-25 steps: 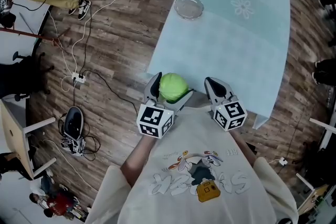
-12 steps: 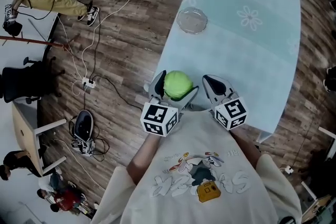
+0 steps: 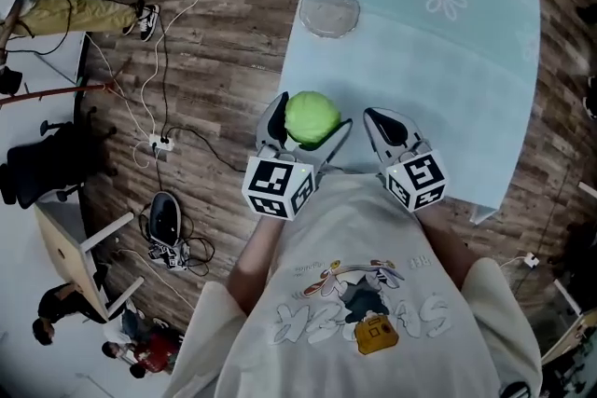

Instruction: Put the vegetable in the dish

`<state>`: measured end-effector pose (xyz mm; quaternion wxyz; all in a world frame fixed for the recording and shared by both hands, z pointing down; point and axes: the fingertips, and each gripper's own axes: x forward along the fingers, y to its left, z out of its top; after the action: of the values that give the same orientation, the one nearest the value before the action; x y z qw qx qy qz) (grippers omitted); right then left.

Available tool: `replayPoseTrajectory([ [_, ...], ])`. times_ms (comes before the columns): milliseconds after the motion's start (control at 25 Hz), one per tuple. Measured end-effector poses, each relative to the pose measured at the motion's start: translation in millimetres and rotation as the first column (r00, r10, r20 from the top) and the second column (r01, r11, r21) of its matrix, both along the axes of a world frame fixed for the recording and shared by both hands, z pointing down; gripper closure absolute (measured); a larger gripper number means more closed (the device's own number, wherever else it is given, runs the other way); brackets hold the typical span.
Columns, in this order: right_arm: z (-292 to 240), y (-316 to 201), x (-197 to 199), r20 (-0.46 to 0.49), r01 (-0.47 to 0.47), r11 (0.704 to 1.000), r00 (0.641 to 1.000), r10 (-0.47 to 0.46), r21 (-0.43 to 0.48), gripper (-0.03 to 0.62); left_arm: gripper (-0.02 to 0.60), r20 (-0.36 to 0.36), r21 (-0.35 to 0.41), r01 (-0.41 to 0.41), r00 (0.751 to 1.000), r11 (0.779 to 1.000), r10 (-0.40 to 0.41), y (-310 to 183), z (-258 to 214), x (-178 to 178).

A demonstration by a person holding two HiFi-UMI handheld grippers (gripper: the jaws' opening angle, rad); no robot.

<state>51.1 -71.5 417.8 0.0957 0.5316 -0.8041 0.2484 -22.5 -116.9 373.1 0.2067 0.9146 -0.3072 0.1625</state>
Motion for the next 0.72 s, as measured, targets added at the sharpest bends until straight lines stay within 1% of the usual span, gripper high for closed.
replayPoseTrajectory([
  [120,6,-12,13,-0.004,-0.069,0.997,0.998,0.069,-0.020,0.574,0.057,0.006,-0.005,-0.056,0.998,0.998,0.056,-14,4,12],
  [280,11,-27,22,0.003,-0.144,0.989,0.990,0.144,-0.042,0.574,0.057,0.012,-0.026,-0.115,0.993,0.993,0.115,-33,12,19],
  [480,15,-46,21,0.003,-0.191,0.980,0.982,0.191,-0.055,0.574,0.057,0.025,-0.045,-0.172,0.984,0.984,0.174,-57,24,25],
  [720,24,-72,24,0.005,-0.229,0.971,0.973,0.230,-0.070,0.574,0.057,0.040,-0.051,-0.214,0.975,0.975,0.216,-94,40,37],
])
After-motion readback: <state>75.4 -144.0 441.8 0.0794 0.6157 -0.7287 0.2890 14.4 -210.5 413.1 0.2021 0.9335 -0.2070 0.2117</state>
